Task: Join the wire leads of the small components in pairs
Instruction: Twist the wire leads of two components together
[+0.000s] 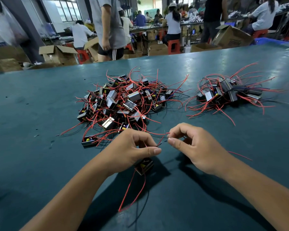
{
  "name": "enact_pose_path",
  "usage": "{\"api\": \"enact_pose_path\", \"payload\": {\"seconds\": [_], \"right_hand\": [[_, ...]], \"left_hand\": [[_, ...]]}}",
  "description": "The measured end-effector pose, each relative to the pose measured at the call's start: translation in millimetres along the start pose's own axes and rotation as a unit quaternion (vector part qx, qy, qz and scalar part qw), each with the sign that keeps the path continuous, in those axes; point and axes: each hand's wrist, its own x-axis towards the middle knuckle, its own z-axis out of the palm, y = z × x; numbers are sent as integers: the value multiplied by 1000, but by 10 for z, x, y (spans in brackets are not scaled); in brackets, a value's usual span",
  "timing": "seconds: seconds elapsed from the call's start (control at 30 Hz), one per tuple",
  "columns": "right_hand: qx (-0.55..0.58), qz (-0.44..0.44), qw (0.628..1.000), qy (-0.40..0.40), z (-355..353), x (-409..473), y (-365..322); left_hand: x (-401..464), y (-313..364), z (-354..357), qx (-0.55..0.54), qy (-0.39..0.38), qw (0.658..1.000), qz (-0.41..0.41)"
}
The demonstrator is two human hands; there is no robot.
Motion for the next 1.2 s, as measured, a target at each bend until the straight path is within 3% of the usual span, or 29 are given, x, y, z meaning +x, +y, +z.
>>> {"api": "enact_pose_path", "payload": {"seconds": [0.17,0.3,0.4,0.57,0.67,0.73,0.83,1.0,1.2], "right_hand": [[55,12,998,9,-40,32,-2],[73,18,995,68,-209,78,-38],[-47,28,997,46,-385,89,-46],[-267,113,950,-118,-524,45,17],[-340,159,910,-177,-480,20,35],[-347,165,906,-177,-421,9,48],[-298,172,931,-124,-392,9,52],[-91,208,970,-88,-373,21,24],[175,249,941,-148,-292,2,-46]], "left_hand": [[-22,10,-91,26,6,1000,2],[-35,-48,-191,67,-34,995,-60],[-55,-82,-194,102,-69,987,-104],[-74,-86,-195,221,-97,960,-143],[-83,-68,-162,242,-103,954,-143],[-86,-66,-126,252,-102,951,-145],[-93,-76,-120,251,-88,954,-139],[-85,-75,-140,54,-64,985,-148],[-41,-77,-68,-108,-53,983,-141]]}}
